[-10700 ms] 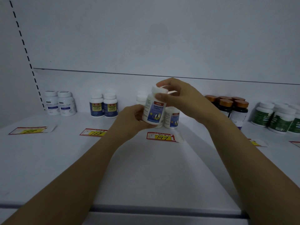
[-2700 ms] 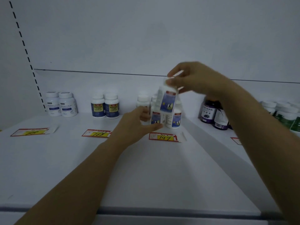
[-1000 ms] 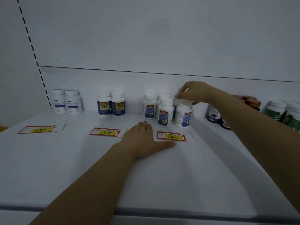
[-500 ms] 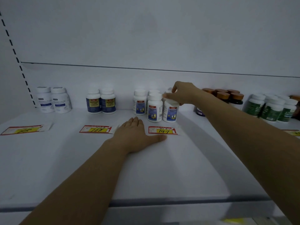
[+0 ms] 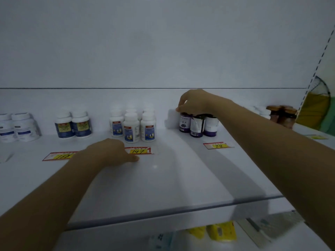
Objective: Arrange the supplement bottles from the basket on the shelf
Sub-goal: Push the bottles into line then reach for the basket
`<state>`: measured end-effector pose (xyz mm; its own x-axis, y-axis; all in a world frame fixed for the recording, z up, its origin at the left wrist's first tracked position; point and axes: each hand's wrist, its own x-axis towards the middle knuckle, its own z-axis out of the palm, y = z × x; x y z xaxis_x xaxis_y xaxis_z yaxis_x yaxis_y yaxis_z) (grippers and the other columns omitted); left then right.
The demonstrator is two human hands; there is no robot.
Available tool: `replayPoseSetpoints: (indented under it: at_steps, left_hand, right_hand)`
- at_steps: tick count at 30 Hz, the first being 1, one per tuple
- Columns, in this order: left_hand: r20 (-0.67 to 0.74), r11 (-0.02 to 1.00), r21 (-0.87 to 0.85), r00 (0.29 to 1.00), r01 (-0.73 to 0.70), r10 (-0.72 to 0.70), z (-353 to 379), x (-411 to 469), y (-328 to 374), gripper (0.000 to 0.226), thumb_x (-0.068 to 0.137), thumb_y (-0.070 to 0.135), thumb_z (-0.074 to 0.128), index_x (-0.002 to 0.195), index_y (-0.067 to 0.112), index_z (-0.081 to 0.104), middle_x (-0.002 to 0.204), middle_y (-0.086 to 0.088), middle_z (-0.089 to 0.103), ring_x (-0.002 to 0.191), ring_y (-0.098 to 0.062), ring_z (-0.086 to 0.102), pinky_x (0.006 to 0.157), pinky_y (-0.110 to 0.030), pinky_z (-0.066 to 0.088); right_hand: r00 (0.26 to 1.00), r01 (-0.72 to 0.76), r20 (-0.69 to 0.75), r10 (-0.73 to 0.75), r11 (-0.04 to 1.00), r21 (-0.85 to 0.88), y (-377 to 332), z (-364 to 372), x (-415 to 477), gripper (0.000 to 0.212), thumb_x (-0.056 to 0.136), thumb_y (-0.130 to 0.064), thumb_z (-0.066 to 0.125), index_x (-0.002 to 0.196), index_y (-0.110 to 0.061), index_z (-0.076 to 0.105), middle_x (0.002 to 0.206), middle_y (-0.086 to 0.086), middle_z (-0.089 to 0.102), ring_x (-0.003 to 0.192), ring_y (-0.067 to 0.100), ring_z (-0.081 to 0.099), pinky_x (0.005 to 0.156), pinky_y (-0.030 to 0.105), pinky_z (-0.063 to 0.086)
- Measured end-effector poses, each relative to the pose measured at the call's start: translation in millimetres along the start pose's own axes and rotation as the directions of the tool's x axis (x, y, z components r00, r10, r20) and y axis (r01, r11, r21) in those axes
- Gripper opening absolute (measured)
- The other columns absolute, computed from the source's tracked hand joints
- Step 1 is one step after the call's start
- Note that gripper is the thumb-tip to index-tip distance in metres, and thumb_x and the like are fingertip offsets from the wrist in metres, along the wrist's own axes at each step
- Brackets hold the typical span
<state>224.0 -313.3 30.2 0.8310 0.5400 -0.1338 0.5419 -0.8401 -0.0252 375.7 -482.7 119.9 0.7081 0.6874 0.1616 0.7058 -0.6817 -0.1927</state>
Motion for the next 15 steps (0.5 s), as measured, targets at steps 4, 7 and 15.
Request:
replayPoseSetpoints:
  at_steps: [4,7,15]
  left_hand:
    - [-0.087,0.998,0.061,0.996,0.001,0.005,-18.5,-10.4,43.7,0.054,0.089,0.059,0.046,0.109,0.010,0.058,0.121,-0.008,0.058,0.097,-0.020,0.053,0.088,-0.028,0.043]
    - [-0.187,1.000,0.001,0.982,-0.019,0.019,-20.1,-15.3,89.9,0.050,0.092,0.055,0.043,0.107,0.009,0.058,0.118,-0.010,0.059,0.105,-0.025,0.055,0.090,-0.033,0.046]
    - [-0.222,0.990,-0.128,0.974,-0.065,0.036,2.8,9.6,177.1,0.059,0.097,0.052,0.032,0.137,0.010,0.038,0.139,-0.010,0.045,0.124,-0.025,0.045,0.098,-0.037,0.041]
  right_hand:
    - [0.999,-0.032,0.013,0.032,0.999,-0.001,45.5,-17.4,-14.1,0.035,0.092,-0.031,0.054,0.109,-0.003,0.066,0.106,0.015,0.068,0.088,0.026,0.066,0.082,0.037,0.054]
    - [1.000,-0.007,0.014,0.007,1.000,-0.025,74.8,-24.9,-20.7,0.035,0.093,-0.031,0.054,0.112,-0.005,0.065,0.112,0.012,0.065,0.103,0.027,0.061,0.090,0.037,0.052]
    - [0.997,0.080,-0.014,-0.081,0.996,-0.034,124.4,-25.3,-9.1,0.027,0.092,-0.018,0.049,0.113,-0.006,0.063,0.115,0.011,0.063,0.105,0.024,0.057,0.086,0.032,0.048]
